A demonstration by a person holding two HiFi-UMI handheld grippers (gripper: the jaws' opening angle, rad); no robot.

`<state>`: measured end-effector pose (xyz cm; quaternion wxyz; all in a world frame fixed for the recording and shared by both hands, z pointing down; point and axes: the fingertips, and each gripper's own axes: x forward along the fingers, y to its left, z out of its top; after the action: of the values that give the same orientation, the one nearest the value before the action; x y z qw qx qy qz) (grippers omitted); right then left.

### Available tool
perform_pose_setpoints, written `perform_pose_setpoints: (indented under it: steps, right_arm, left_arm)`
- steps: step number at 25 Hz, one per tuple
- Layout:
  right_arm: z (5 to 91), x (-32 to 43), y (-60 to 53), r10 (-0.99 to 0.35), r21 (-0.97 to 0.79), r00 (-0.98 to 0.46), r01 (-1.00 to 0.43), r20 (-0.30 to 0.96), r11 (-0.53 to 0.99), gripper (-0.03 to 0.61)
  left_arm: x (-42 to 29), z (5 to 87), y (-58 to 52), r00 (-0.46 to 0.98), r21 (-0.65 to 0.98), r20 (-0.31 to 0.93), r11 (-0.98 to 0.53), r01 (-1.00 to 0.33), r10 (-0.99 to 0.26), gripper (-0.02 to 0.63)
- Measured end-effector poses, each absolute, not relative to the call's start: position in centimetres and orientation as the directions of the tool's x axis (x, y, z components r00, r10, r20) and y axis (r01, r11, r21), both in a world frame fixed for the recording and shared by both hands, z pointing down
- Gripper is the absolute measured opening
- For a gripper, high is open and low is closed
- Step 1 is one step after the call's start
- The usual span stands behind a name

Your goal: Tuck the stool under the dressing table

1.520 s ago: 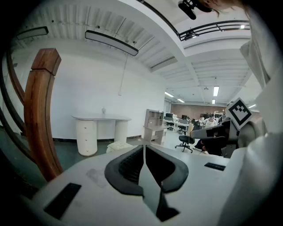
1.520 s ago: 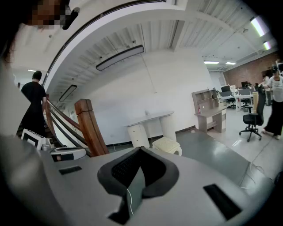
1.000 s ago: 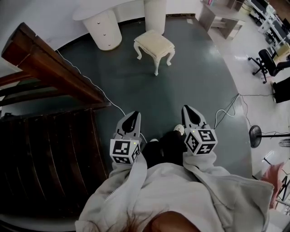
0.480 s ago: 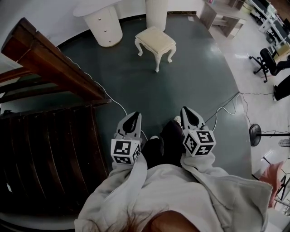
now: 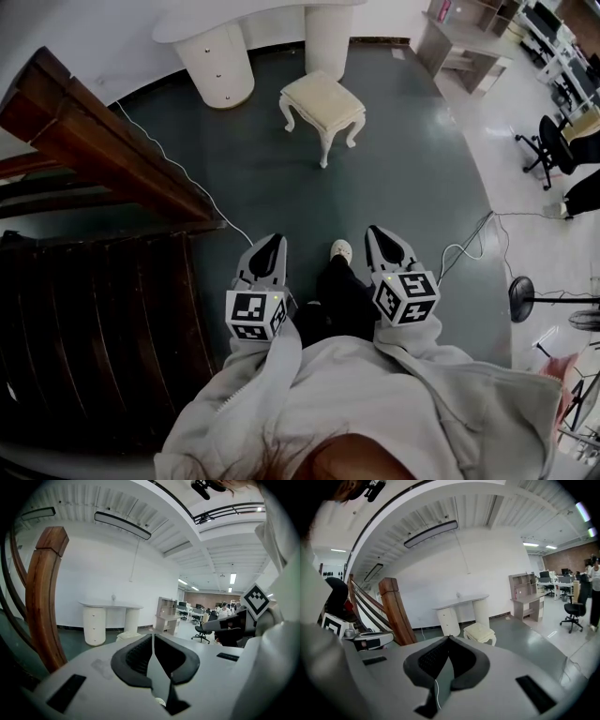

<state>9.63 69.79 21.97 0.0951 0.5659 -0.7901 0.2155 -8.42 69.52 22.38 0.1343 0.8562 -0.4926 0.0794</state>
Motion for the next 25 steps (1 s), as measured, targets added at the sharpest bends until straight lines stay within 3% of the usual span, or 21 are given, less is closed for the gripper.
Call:
perform_pose_setpoints:
  steps: [25]
  right_arm:
    - [23.3,14.4,50.8,-0.805,-0.278,-0.391,-0.915,0.446,0.291,0.049]
  left_arm:
    - [-3.3,23.7,51.7,0.470,0.153,0.345,-0.446,-0.882,-0.812,0.026]
